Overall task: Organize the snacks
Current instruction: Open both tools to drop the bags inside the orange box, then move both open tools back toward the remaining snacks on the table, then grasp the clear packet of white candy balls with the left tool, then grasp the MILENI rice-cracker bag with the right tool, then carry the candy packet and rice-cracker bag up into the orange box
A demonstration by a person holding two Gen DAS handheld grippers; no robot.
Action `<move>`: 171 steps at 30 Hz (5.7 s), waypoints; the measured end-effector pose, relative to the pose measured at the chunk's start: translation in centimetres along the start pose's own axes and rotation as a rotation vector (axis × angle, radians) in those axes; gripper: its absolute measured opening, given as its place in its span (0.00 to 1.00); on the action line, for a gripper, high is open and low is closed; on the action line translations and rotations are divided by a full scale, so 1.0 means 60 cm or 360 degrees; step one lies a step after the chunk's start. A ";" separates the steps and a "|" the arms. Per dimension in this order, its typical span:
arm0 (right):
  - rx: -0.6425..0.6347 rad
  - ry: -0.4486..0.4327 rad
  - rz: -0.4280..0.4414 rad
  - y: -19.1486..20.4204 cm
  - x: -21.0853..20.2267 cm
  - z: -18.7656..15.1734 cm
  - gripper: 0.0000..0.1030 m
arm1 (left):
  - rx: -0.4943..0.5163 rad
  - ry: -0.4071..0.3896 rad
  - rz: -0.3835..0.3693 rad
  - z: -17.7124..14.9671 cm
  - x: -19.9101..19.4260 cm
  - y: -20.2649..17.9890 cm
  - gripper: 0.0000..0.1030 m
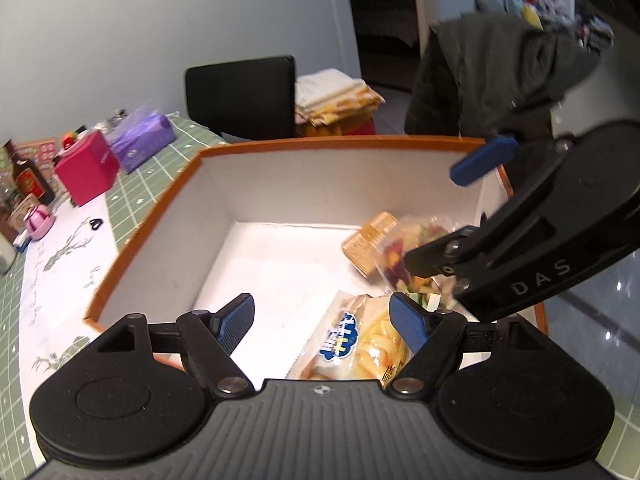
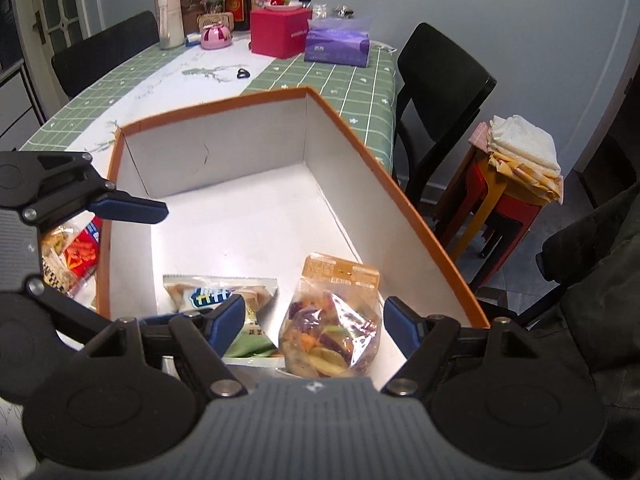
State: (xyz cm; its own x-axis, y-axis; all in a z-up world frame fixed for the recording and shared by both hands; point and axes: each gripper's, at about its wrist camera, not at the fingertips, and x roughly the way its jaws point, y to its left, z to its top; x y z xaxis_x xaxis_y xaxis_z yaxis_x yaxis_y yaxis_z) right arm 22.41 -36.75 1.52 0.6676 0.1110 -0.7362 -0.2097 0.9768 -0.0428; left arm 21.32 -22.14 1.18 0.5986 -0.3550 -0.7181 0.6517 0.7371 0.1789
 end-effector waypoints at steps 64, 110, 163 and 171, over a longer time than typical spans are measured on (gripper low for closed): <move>0.0023 -0.0371 0.0241 0.380 -0.047 -0.245 0.81 | 0.0192 -0.0109 -0.0160 -0.397 -0.164 0.160 0.87; 0.0256 -0.0286 -0.0092 0.510 0.076 -0.099 0.83 | -0.0623 -0.0014 0.0202 -0.540 -0.269 0.183 0.77; 0.0276 -0.0491 0.0115 0.415 -0.031 -0.155 0.75 | -0.0564 -0.0071 0.0221 -0.458 -0.274 0.163 0.70; 0.0332 -0.0601 0.0105 0.358 -0.081 -0.162 0.75 | -0.0425 -0.0125 0.0171 -0.377 -0.260 0.134 0.70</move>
State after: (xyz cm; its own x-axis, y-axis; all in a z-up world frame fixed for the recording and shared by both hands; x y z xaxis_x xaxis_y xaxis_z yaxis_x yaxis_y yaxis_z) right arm 7.73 -18.08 -2.41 0.8802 0.1957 -0.4325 -0.1377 0.9771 0.1619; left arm 6.68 2.31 -1.37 0.6984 -0.3023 -0.6487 0.4433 0.8943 0.0606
